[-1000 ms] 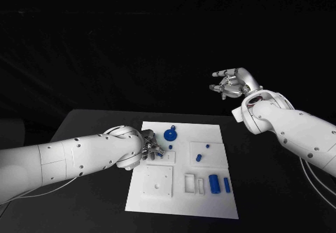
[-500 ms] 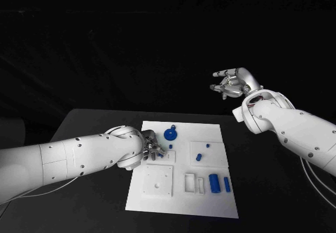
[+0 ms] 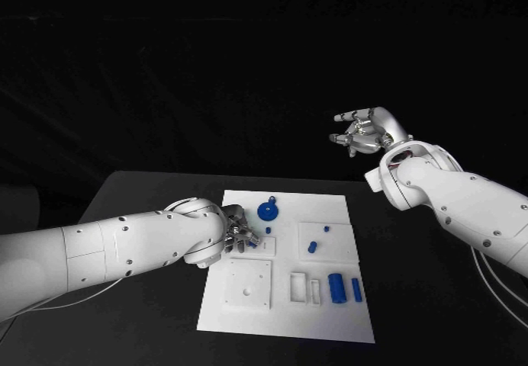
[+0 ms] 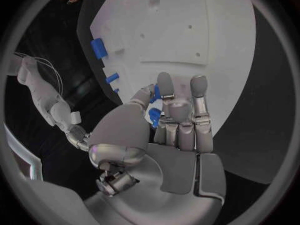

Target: Assemble the parts on the task board

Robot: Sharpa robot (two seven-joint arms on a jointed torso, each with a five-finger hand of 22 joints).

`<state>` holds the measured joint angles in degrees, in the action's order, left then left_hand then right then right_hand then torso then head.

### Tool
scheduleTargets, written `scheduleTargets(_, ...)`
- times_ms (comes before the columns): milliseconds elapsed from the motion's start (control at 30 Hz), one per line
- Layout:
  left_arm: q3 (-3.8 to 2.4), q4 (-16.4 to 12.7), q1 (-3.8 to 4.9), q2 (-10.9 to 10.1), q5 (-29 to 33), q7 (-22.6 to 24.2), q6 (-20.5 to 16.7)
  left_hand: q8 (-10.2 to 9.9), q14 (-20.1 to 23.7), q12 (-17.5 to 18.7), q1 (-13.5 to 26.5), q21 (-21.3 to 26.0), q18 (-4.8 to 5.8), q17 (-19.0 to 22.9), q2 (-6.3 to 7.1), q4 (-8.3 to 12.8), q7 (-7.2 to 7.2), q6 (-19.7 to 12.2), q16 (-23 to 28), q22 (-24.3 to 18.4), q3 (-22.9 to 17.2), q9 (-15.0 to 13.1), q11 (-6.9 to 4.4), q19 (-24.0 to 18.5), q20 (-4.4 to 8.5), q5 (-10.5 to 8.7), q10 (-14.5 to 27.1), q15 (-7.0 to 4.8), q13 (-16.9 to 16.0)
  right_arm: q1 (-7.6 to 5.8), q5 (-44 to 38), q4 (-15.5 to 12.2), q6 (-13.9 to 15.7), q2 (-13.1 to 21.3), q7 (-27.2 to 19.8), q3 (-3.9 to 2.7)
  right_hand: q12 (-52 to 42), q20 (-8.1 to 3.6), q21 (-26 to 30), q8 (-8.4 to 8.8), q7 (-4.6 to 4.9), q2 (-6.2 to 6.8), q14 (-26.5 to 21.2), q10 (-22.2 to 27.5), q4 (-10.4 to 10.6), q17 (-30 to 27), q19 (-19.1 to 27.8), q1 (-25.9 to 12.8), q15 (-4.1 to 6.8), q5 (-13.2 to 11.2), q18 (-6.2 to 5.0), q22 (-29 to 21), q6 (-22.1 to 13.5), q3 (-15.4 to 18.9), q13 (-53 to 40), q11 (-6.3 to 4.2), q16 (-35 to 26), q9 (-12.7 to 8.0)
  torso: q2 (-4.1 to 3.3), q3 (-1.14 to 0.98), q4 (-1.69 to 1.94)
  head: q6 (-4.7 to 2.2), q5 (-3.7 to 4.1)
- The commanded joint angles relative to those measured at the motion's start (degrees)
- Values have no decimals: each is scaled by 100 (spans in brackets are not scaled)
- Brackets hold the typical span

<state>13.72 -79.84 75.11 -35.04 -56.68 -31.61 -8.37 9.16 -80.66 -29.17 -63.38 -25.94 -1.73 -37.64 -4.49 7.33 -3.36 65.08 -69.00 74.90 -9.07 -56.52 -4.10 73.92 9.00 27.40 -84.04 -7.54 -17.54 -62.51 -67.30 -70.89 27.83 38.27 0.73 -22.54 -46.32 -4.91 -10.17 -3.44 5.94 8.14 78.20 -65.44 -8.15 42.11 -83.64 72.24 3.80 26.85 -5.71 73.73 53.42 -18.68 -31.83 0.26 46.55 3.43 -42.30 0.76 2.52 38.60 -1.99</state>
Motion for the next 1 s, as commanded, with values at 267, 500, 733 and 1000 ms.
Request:
scheduleTargets(267, 6, 6, -17, 3, 3, -62, 105, 33, -33, -45, -17, -37, 94, -45, -37, 463, 487, 524, -14, 94, -430, -48, -38, 39, -6, 87, -259, -37, -5, -1, -57, 31, -91, -23, -5, -3, -31, 11, 40, 0, 108, 10, -36, 56, -9, -5, -103, -59, -5, 33, -54, 9, 167, -18, 6, -21, 19, 4, -1, 5, 0, 27, 3)
scheduleTargets(500, 3, 7, -13, 15, -1, -77, 155, 33, -35, -59, -14, -44, 92, -71, -30, 494, 486, 533, -31, 96, -446, -49, -37, 37, -9, 123, -260, -33, -6, 0, -102, 56, -131, -36, 26, -3, -36, 7, 44, -1, 107, 11, -21, 48, -37, 0, -127, -42, -2, 14, -57, 33, 173, -9, 7, -23, 33, 5, -2, 2, 0, 36, 10)
scheduleTargets(733, 1, 26, -7, 15, 68, -87, 252, 40, -39, -76, 3, -49, 91, -104, -19, 517, 488, 547, -48, 96, -455, -59, -33, 31, -11, 170, -262, -32, -7, 0, -114, 84, -135, -57, 30, -3, -25, 8, 58, 1, 109, 1, -30, 53, -64, -1, -124, -28, -3, 28, -57, 55, 161, -3, 16, -21, 30, 4, -1, -5, 1, 49, 11)
scheduleTargets(1000, -1, 38, -4, 23, 110, -104, 376, 48, -43, -103, 14, -62, 87, -164, -16, 554, 490, 556, -83, 99, -472, -75, -32, 24, -18, 219, -262, -26, -8, 0, -118, 113, -142, -75, 31, -3, -24, 8, 60, 0, 109, 1, -29, 52, -69, -1, -126, -31, -2, 41, -58, 61, 167, -7, 17, -20, 32, 4, 1, -2, -1, 51, 5)
